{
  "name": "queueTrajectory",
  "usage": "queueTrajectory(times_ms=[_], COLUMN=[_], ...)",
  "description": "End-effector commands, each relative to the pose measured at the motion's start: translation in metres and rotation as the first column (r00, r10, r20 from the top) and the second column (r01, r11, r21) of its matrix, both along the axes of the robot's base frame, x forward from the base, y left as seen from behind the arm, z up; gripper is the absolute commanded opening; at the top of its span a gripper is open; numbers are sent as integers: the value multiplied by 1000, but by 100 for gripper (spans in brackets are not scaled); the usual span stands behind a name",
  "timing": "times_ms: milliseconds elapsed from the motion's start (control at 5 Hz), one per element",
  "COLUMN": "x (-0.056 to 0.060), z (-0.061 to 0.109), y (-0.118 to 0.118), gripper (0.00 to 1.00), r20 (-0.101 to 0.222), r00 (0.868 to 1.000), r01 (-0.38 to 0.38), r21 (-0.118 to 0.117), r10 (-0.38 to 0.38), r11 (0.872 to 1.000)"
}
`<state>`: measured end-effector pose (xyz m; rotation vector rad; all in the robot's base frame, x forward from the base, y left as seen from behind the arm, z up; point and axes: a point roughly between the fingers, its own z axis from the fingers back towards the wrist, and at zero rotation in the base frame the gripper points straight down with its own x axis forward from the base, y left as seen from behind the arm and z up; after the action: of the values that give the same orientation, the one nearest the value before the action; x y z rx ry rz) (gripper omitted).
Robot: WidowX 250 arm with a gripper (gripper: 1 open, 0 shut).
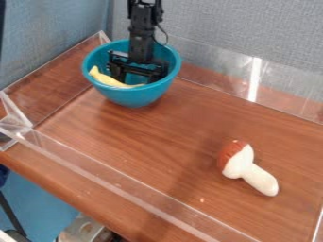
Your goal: Remove the yellow object from the blue bowl and put it on the table
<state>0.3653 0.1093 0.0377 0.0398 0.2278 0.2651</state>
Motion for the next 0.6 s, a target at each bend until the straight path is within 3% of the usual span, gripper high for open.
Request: queueTrajectory(times_ms=[0,400], x=[7,7], z=[39,41], y=[-4,-3], gripper=[100,100], r20=[89,82], r00=[996,997], r01=[14,4], r21=[30,32], r10=[-17,-7], r11=[999,999])
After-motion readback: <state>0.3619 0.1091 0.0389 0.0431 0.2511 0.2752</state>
